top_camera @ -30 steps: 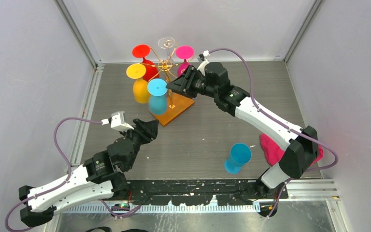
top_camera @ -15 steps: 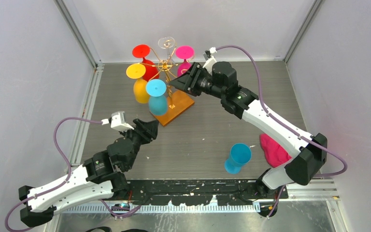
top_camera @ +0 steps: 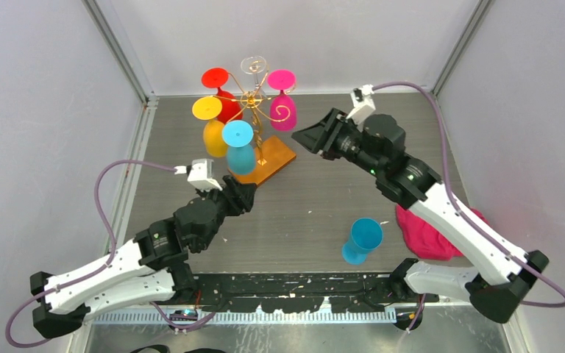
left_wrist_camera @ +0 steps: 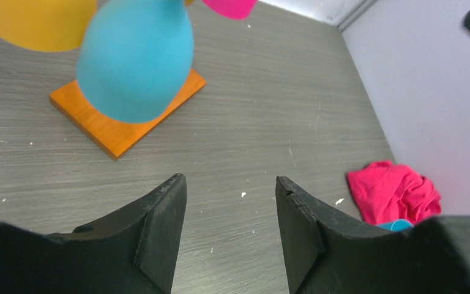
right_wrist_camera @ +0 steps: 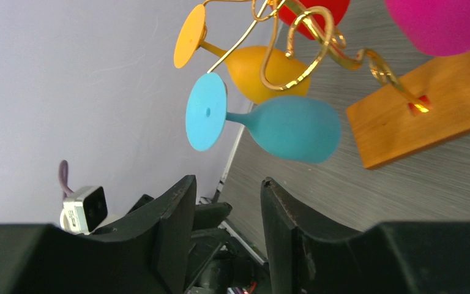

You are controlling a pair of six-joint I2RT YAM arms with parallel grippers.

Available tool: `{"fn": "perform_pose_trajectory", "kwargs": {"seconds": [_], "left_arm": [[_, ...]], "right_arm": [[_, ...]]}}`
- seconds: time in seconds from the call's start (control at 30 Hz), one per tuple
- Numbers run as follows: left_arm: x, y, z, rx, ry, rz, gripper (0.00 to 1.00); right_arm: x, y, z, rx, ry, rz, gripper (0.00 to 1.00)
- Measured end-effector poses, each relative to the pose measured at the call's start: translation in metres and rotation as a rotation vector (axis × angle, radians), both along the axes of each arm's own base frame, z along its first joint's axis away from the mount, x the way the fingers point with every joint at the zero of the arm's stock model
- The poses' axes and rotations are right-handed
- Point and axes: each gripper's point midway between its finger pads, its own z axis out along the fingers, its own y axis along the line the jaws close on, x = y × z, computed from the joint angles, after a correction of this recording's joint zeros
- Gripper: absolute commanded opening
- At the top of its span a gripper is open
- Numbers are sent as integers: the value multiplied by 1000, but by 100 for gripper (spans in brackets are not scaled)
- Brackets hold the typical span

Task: Place the wine glass upside down on the wine glass rack
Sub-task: Pick up the wine glass at the center of the board.

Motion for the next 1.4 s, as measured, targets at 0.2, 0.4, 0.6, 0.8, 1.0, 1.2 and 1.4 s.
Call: {"fn": "perform_pose_trajectory", "kwargs": {"seconds": [0.2, 0.4, 0.6, 0.8, 1.0, 1.2, 1.4], "left_arm": [[0, -32, -16, 119, 54, -105, 57], [-1, -60, -46, 238, 121, -201, 57], [-6, -81, -62, 311, 156, -283, 58], [-11, -106, -80, 389, 185, -365, 60], [-22, -135, -87, 427, 188, -466, 61], [-30, -177, -69, 418, 147, -571, 62], [-38, -216, -56, 410, 108, -666, 63]], "right_arm": [[-6, -47, 4, -89, -96, -147, 50], [-7, -86, -17, -210, -121, -278, 51], [-11, -119, -37, -297, -129, -382, 51], [-14, -146, -59, -363, -113, -476, 53], [-17, -178, -72, -427, -99, -600, 54], [-21, -218, -78, -481, -104, -760, 51], [-15, -249, -84, -532, -72, -876, 50]]}}
